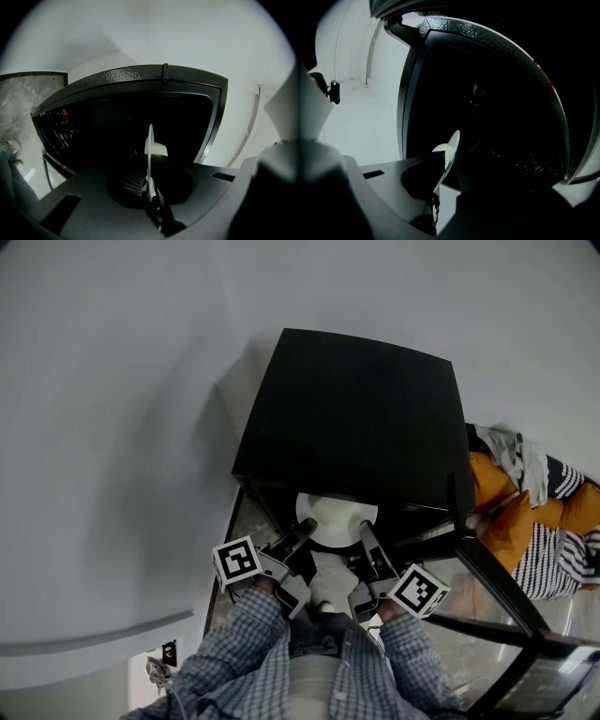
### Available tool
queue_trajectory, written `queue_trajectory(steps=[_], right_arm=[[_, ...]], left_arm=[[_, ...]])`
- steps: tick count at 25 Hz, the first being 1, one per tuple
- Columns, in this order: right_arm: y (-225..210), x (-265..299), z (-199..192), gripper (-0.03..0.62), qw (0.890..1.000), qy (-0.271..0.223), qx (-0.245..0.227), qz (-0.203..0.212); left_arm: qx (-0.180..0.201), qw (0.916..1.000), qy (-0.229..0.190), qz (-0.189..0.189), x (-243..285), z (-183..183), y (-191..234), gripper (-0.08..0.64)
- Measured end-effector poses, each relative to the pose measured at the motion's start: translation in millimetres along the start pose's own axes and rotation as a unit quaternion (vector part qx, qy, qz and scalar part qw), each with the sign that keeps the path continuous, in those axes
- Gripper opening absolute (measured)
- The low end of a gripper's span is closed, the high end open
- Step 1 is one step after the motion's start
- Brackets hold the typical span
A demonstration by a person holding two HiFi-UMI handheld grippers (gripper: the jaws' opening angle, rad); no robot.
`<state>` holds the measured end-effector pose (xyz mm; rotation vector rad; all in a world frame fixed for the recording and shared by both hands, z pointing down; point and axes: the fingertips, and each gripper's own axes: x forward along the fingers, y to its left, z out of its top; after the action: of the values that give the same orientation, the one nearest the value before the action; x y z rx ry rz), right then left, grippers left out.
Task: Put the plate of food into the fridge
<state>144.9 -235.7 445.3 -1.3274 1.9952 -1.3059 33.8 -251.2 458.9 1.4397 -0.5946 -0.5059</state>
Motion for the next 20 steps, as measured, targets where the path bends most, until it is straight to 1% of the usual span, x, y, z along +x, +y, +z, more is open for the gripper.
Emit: queue_trajectory(steps=[3,6,10,12,15,20], right_arm=[[-4,3,0,0.071,1.0,-0.001,-0.003,-0.005],[-9,6,-1,0.071,1.0,-0.006,-0.013,-0.018],[-15,13,-1,0.071,0.999,-0.013,-0.008,-0.03],[-17,17,1,0.071,0.999,-0.013,-0.013,-0.033],[-19,22,5,0.071,0.999,-0.013,-0.025,-0.036],[-25,29,12,0.071,0.998,-0.022,-0.031,-0.046]], left_arm=[[0.001,1.0,-0.001,0.001,3,2,3,0.017],[0.005,1.0,-0.004,0.001,5,5,8,0.017],[0.014,0.9998,-0.006,0.009,10,12,15,0.017],[0.019,0.9997,-0.006,0.014,13,15,18,0.017],[0.014,0.9999,-0.007,0.007,20,18,16,0.017],[0.029,0.9993,-0.01,0.022,29,25,22,0.017]])
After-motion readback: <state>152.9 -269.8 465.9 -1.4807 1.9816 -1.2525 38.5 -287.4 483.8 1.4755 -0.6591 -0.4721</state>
